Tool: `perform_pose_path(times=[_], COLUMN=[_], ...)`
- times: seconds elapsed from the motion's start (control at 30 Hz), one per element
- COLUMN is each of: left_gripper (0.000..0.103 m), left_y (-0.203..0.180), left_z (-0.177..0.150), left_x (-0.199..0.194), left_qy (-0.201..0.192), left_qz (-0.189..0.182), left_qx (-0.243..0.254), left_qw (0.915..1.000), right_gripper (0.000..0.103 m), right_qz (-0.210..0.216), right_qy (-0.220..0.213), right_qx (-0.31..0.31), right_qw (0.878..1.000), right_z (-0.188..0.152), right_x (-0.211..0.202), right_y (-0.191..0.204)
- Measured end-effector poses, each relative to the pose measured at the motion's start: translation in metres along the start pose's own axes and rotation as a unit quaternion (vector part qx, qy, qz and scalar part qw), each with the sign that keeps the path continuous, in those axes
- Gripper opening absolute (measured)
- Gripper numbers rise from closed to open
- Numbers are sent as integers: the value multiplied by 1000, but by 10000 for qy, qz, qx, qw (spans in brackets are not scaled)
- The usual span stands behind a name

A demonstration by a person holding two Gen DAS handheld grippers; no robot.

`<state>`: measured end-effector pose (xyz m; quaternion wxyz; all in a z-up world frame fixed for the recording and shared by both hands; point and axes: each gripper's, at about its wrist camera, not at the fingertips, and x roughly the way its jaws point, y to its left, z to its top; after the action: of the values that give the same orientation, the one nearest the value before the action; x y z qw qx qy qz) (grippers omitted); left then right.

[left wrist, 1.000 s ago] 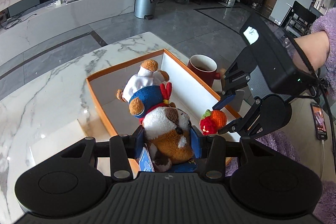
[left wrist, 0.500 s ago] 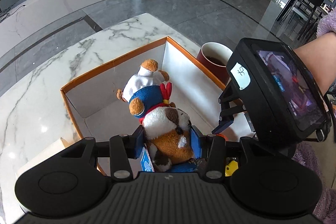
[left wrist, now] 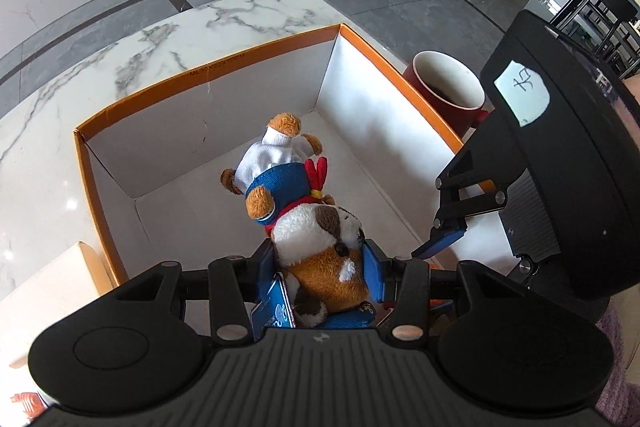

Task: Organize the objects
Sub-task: 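Lower the bear and crocheted orange into the orange box and open both grippers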

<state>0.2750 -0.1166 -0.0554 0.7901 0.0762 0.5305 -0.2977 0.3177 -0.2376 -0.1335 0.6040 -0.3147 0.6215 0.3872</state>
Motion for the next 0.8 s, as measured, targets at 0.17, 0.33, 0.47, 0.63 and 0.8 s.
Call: perform_pose_path(times=[0.17,0.33,0.47,0.63,0.8], left_gripper=[52,52,52,53,54], left_y=[-6,-4,-7,-12,-12], left_z=[0,5,10,16,19], left_x=[7,19,33,49,63], left_qy=[20,49,120,175,268], left_qz=[-65,-147,-192,-280,-325], left_qx=[-160,-805,-1199,-1524,-1754], left_qw=[9998,9966,9925,9878,9836], right_gripper=[55,54,54,54,54], right_qz=[-25,-479,-888,-974,-1006], right_qy=[-157,-565,-748,-824,-785], right_qx=[-8,-27,191,225,251], right_qw=[9999,9972,9931,9916,9915], right_z=[-6,-20,-33,-43,-46], right_x=[-12,-42,-64,-65,-55], right_y=[6,15,14,20,23])
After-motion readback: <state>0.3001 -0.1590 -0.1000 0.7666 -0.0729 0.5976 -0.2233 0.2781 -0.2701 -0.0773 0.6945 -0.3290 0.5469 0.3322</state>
